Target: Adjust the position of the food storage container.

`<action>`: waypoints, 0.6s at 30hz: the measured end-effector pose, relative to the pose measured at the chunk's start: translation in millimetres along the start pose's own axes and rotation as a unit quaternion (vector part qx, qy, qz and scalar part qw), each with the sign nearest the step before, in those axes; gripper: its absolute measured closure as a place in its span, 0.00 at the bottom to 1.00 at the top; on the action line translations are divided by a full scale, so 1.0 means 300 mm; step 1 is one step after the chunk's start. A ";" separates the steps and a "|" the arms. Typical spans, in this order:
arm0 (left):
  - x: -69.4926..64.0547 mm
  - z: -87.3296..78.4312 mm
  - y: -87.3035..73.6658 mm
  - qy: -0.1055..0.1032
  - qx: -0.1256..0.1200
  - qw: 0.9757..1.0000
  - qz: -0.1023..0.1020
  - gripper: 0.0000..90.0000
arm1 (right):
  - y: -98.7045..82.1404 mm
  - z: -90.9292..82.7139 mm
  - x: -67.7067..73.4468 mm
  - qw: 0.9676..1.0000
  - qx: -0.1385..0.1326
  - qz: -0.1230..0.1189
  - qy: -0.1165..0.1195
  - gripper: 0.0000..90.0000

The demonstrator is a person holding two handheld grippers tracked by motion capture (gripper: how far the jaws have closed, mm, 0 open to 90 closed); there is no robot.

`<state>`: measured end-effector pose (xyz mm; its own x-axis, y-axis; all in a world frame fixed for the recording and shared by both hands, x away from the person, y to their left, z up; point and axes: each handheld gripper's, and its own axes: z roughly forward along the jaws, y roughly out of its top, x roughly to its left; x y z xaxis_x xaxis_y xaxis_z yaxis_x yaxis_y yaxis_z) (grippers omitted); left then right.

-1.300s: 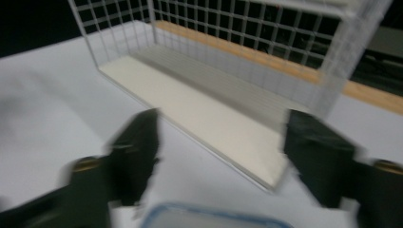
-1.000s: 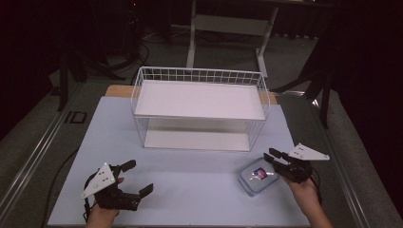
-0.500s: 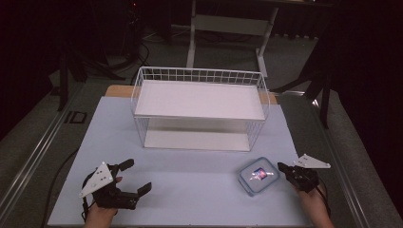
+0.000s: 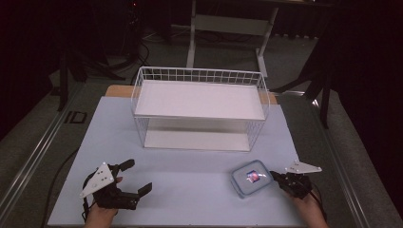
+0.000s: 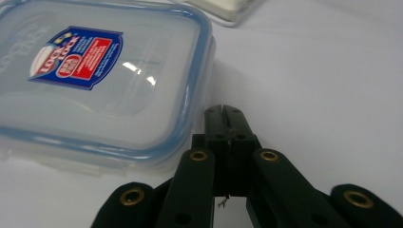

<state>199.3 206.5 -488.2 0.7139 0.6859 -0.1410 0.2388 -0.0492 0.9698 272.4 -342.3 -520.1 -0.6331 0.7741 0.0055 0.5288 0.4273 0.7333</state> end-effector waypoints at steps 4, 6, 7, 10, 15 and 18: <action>0.000 -0.001 0.000 -0.004 -0.003 1.000 -0.002 0.00 | 0.011 0.014 0.029 1.000 0.003 -0.006 0.021 1.00; -0.001 -0.002 0.001 -0.002 -0.004 1.000 0.000 0.00 | 0.023 0.029 0.059 0.999 0.005 -0.018 0.045 1.00; 0.000 -0.002 0.000 -0.002 -0.003 1.000 -0.001 0.00 | 0.025 0.032 0.066 0.998 0.005 -0.023 0.049 1.00; 0.001 -0.001 -0.001 -0.002 -0.002 1.000 -0.002 0.00 | 0.031 0.037 0.082 0.998 0.009 -0.029 0.060 1.00; -0.002 -0.003 0.000 -0.004 -0.004 1.000 0.000 0.00 | 0.026 0.023 0.074 0.998 0.008 -0.029 0.054 1.00; 0.000 -0.003 0.001 -0.002 -0.004 1.000 0.000 0.00 | 0.012 0.019 0.086 0.997 0.012 -0.028 0.065 1.00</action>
<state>198.6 207.2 -487.9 0.7172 0.6823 -0.1420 0.2332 -0.0430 0.9715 261.1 -318.1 -521.2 -0.7286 0.6828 0.0543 0.5039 0.4805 0.7178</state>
